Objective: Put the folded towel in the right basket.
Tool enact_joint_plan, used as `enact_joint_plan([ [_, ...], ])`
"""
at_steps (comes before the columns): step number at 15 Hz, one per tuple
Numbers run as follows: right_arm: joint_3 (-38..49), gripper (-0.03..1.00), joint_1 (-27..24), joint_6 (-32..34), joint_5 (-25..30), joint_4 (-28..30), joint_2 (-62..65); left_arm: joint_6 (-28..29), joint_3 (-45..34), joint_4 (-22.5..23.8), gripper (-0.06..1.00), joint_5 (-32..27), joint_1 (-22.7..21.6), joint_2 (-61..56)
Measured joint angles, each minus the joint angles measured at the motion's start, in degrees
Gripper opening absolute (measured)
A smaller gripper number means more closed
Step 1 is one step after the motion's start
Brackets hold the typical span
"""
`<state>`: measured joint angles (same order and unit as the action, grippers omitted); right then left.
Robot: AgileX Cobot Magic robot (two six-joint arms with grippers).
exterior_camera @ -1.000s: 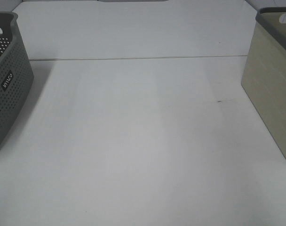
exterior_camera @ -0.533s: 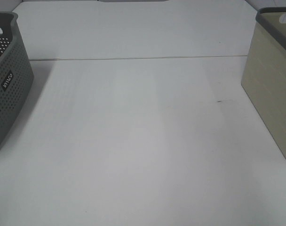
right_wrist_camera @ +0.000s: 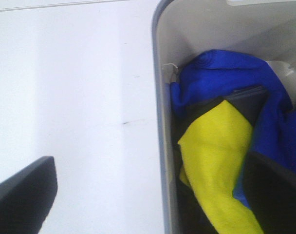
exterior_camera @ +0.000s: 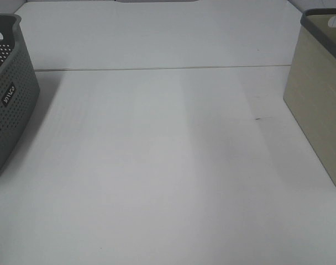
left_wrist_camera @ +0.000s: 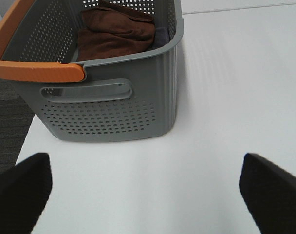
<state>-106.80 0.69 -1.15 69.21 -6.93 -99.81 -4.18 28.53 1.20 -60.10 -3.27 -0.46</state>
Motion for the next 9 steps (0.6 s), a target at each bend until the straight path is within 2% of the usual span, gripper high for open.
enact_joint_plan([
  [3,0.1,0.97,0.9,3.4,0.3,2.4,3.5,0.0,0.0,0.1,0.97,0.0,0.0,0.0],
  [5,4.0,0.97,0.9,4.6,0.3,4.0,9.7,0.0,0.0,0.1,0.97,0.0,0.0,0.0],
  [9,28.1,0.97,0.9,4.9,0.2,4.1,33.6,0.0,0.0,0.1,0.97,0.0,0.0,0.0],
])
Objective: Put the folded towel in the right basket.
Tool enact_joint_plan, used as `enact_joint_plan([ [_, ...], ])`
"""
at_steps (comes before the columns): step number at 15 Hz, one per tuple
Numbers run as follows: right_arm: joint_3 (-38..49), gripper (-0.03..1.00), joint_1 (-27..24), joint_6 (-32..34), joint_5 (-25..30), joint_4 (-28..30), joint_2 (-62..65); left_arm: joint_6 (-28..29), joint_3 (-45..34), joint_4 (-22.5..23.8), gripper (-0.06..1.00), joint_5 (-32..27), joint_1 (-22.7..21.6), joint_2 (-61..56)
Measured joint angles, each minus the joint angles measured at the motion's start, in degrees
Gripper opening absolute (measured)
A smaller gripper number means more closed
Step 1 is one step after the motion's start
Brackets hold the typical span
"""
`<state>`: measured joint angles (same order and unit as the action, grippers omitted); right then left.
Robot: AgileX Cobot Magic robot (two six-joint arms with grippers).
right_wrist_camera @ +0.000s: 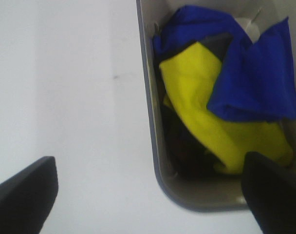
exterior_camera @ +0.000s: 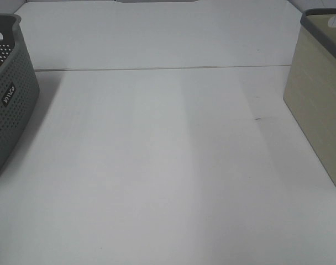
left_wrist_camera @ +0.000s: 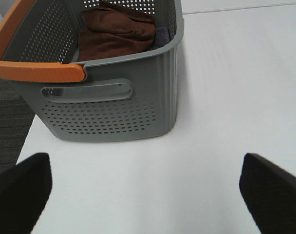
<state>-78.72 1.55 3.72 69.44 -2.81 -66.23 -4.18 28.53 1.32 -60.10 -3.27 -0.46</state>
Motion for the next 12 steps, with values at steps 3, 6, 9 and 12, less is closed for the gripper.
enact_joint_plan([
  [3,15.5,0.97,0.0,0.0,-0.9,0.0,18.0,0.0,0.0,0.0,0.97,0.0,0.0,0.0],
  [6,28.4,0.96,0.0,0.0,-2.4,0.5,40.4,0.0,0.0,0.0,0.97,0.0,0.0,0.0],
  [9,39.7,0.96,0.0,0.0,-3.8,2.1,59.2,0.0,0.0,0.0,0.97,0.0,0.0,0.0],
  [12,45.4,0.96,0.0,0.0,-5.4,2.8,66.0,0.0,0.0,0.0,0.97,0.0,0.0,0.0],
])
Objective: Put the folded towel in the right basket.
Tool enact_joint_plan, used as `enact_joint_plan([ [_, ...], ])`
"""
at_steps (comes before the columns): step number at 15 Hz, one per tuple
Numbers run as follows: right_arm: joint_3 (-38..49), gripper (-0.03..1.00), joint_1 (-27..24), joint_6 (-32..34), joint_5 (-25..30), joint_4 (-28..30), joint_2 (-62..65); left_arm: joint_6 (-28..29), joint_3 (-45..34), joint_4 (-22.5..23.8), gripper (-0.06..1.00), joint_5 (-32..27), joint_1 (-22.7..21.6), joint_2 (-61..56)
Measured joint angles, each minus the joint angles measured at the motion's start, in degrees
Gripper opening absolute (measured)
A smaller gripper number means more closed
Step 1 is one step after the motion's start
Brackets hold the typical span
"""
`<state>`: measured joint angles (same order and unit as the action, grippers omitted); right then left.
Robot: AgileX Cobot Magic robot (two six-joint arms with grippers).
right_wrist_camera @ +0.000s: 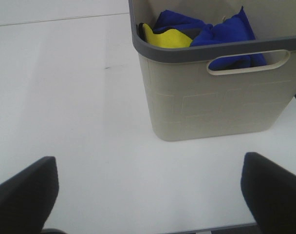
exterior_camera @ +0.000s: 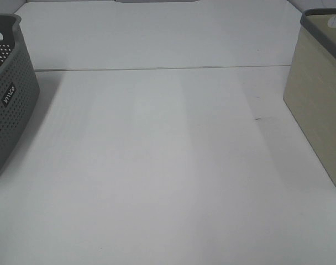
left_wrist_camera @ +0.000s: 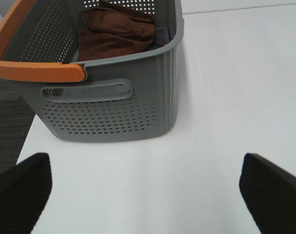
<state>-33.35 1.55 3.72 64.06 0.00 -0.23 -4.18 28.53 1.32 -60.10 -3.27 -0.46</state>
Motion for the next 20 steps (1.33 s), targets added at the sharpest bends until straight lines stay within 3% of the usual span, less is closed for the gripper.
enact_joint_plan([
  [4,4.4,0.96,0.0,0.0,-2.9,0.0,0.5,0.0,0.0,0.0,0.97,0.0,0.0,0.0],
  [20,4.5,0.96,0.0,0.0,-3.0,0.0,0.5,0.0,0.0,0.0,0.97,0.0,0.0,0.0],
])
